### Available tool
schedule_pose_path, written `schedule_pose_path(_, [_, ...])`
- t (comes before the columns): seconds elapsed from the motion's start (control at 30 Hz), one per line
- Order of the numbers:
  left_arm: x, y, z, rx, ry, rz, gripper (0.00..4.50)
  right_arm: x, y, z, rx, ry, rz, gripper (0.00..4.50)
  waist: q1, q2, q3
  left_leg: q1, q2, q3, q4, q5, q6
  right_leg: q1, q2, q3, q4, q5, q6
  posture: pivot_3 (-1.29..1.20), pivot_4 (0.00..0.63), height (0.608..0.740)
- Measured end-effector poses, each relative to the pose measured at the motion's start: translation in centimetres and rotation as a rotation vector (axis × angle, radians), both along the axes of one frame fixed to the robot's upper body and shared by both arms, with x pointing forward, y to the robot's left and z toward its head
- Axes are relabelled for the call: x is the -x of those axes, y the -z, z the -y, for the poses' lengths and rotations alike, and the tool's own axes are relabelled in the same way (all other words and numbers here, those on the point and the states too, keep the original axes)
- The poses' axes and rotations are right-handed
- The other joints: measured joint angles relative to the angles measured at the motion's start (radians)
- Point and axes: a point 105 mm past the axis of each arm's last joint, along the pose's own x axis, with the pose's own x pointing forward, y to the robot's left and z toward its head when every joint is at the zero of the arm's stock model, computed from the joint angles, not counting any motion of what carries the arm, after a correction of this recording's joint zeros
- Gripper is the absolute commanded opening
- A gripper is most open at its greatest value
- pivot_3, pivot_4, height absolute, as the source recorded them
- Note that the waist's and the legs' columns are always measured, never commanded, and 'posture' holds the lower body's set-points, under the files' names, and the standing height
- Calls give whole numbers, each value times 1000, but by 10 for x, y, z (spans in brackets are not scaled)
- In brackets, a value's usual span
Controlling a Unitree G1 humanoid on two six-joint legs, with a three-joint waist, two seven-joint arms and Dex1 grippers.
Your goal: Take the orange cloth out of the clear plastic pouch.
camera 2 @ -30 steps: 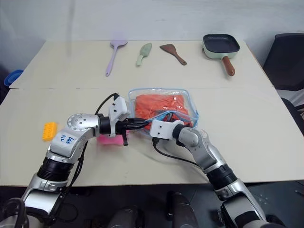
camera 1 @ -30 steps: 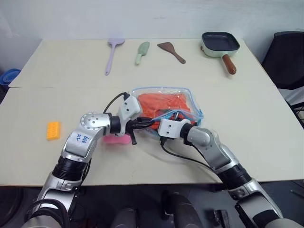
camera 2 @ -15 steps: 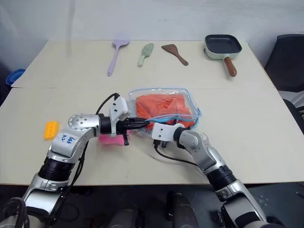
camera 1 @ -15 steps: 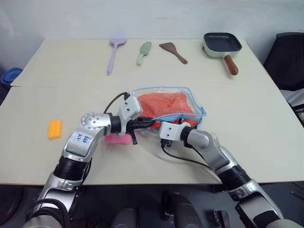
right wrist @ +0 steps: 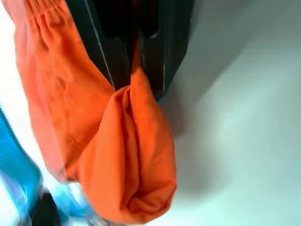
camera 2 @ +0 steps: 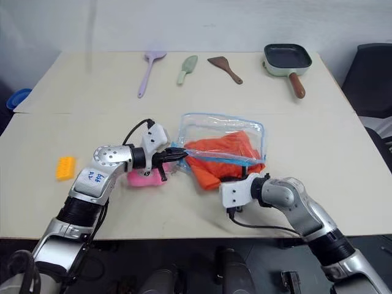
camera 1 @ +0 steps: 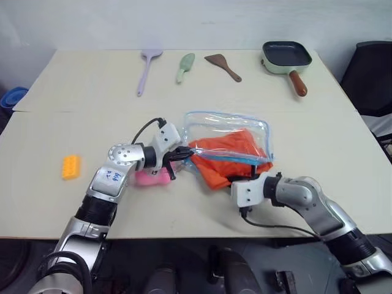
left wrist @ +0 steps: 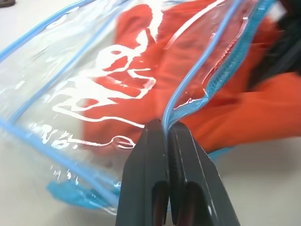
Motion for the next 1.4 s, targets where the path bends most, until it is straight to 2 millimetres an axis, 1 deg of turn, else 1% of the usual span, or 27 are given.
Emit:
schedule_pose_path(0.07, [-8, 2, 1, 12, -33, 3, 0, 18, 6, 3, 58, -95, -31, 14, 3, 0, 0, 0, 0, 0, 0, 0, 0, 0, 0, 0, 0, 0, 0, 0, 150, 740])
schedule_pose_path(0.13, [-13, 3, 4, 26, -51, 1, 0, 26, 9, 6, 92, -140, -53, 14, 4, -1, 0, 0, 0, 1, 0, 0, 0, 0, 0, 0, 0, 0, 0, 0, 150, 740])
schedule_pose_path(0.23, [-18, 0, 9, 44, -65, 10, 0, 34, 12, 13, 128, -168, -80, 14, 11, -1, 0, 0, 0, 1, 0, 0, 0, 0, 0, 0, 0, 0, 0, 0, 150, 740])
schedule_pose_path(0.4, [-26, -9, 10, 46, -85, 42, 0, 40, 13, 24, 179, -191, -72, 14, 19, -1, 0, 0, -1, 1, 0, 0, 0, 0, 0, 0, 0, 0, 0, 0, 150, 740])
schedule_pose_path(0.57, [-25, -7, 14, 31, -60, 59, 0, 44, 12, 47, 209, -141, -96, 14, 27, -1, 0, -1, -1, 1, 1, 0, 0, 0, -1, 0, -2, 1, 2, 0, 150, 740])
schedule_pose_path(0.7, [-24, -7, 17, 18, -41, 75, 0, 48, 12, 58, 228, -121, -94, 14, 24, -1, 0, 0, -1, 1, 1, 0, 0, 0, -1, 0, -1, 1, 2, 0, 150, 740])
schedule_pose_path(0.83, [-21, -11, 19, 46, -29, 51, 0, 48, 11, 56, 233, -136, -84, 14, 17, -1, 0, 0, 0, 2, 1, 0, 0, 0, 0, 0, -1, 1, 1, 0, 150, 740])
schedule_pose_path(0.9, [-16, -19, 19, 66, -10, 43, 0, 43, 10, 49, 239, -156, -76, 14, 14, -2, 0, 1, 0, 2, 0, 0, 0, 1, 1, 1, -1, 1, 1, 0, 150, 740])
schedule_pose_path(0.93, [-12, -23, 22, 79, 13, 45, 0, 40, 10, 45, 244, -168, -70, 14, 12, -3, 0, 2, 1, 2, 0, 1, -1, 2, 1, 1, -1, 1, 1, 0, 150, 740])
schedule_pose_path(1.03, [14, -33, 50, 108, 160, 26, 0, 32, 12, 35, 263, -196, -56, 14, 9, -3, 0, 7, 2, 0, 0, 0, -2, 14, 2, -1, -8, 1, 0, 0, 150, 740])
schedule_pose_path(1.1, [36, -36, 67, 117, 283, 6, 0, 27, 13, 29, 262, -205, -54, 14, 4, -6, -2, 9, 2, 0, -1, 0, -2, 15, 3, 0, -7, 0, 0, 0, 150, 740])
schedule_pose_path(1.17, [46, -34, 73, 110, 338, -12, 0, 25, 13, 26, 258, -210, -54, 14, -4, -7, -2, 12, 3, 0, -2, 0, -3, 16, 3, 2, -6, -1, -2, 0, 150, 740])
schedule_pose_path(1.3, [43, -31, 74, 113, 307, -33, 0, 23, 13, 23, 298, -253, -5, 14, -8, -8, -3, 14, 3, 1, -2, 0, -4, 17, 3, 3, -3, -1, -3, 0, 150, 740])
schedule_pose_path(1.4, [31, -32, 76, 154, 243, -59, 0, 24, 14, 24, 330, -290, 38, 14, -4, -11, -5, 14, 3, 1, -2, 0, -4, 17, 3, 2, -3, -1, -3, 0, 150, 740])
